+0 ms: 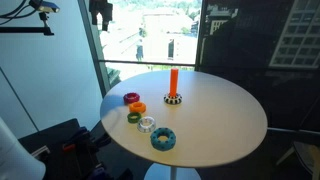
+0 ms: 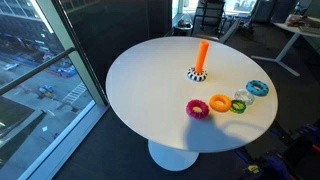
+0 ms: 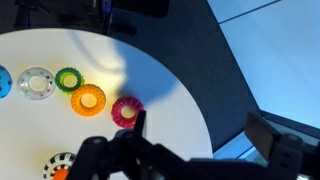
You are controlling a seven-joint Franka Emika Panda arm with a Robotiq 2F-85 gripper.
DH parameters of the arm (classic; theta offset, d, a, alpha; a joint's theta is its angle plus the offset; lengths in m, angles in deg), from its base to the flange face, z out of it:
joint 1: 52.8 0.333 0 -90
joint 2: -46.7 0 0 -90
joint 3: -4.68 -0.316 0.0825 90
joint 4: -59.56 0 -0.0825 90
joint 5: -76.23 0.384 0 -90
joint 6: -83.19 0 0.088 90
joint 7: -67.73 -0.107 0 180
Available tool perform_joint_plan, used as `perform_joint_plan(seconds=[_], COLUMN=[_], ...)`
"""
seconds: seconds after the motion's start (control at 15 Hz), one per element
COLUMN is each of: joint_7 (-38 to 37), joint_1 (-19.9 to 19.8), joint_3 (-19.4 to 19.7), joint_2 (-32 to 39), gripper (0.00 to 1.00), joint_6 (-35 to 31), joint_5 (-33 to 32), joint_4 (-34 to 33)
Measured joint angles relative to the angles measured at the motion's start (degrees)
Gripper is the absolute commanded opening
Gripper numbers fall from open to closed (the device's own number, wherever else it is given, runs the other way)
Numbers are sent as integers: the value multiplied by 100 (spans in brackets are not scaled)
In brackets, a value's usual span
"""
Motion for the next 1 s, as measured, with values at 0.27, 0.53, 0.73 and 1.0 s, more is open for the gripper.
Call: perform_joint_plan(seconds=[0.27, 0.53, 0.73, 1.0], joint_7=[0, -38, -231, -699], joint_1=[0, -23, -50, -128], joint_3=[0, -33, -71, -94], joint_2=[-7, 37, 206, 558], gripper=[100, 100, 100, 100], joint_6=[0, -110, -462, -961], joint_5=[0, -10, -71, -344], joint_4=[-2, 0, -6, -100])
